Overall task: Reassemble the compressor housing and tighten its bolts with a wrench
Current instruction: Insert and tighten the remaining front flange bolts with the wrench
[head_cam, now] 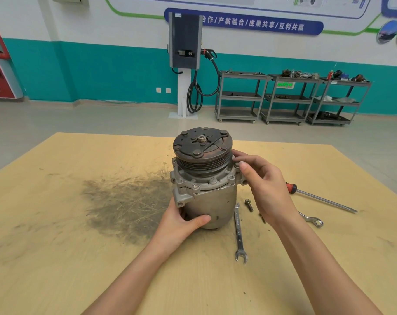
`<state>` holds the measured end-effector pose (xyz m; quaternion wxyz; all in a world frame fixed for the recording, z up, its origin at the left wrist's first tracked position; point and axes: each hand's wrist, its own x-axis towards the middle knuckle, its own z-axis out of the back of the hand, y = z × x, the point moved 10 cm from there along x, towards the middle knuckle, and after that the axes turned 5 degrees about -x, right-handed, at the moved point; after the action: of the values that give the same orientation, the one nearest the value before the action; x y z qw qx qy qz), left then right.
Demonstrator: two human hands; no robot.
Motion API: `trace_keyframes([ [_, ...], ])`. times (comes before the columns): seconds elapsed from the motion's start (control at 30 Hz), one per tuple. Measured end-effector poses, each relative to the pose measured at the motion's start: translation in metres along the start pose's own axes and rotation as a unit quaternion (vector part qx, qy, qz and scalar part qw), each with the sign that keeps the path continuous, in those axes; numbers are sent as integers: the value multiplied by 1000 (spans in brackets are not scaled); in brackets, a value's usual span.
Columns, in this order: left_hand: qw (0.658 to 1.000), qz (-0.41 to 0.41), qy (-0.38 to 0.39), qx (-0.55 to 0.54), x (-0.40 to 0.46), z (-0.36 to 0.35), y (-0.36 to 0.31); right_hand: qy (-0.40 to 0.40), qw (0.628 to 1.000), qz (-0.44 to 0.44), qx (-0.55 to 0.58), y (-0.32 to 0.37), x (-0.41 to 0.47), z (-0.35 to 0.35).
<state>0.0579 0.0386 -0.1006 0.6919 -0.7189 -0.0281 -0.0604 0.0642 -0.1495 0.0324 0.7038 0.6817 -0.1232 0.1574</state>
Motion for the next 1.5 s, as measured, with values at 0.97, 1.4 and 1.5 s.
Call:
trace_keyframes([
  [0.97, 1000, -3, 4, -9, -4, -4, -10, -10, 1000, -20, -3, -4, 5, 1],
  [1.4, 1000, 2, 1, -3, -3, -2, -7, 10, 1000, -8, -4, -1, 3, -2],
  [1.5, 1000, 1, 0, -4, -3, -2, -7, 9, 1000, -13, -15, 1, 4, -3],
])
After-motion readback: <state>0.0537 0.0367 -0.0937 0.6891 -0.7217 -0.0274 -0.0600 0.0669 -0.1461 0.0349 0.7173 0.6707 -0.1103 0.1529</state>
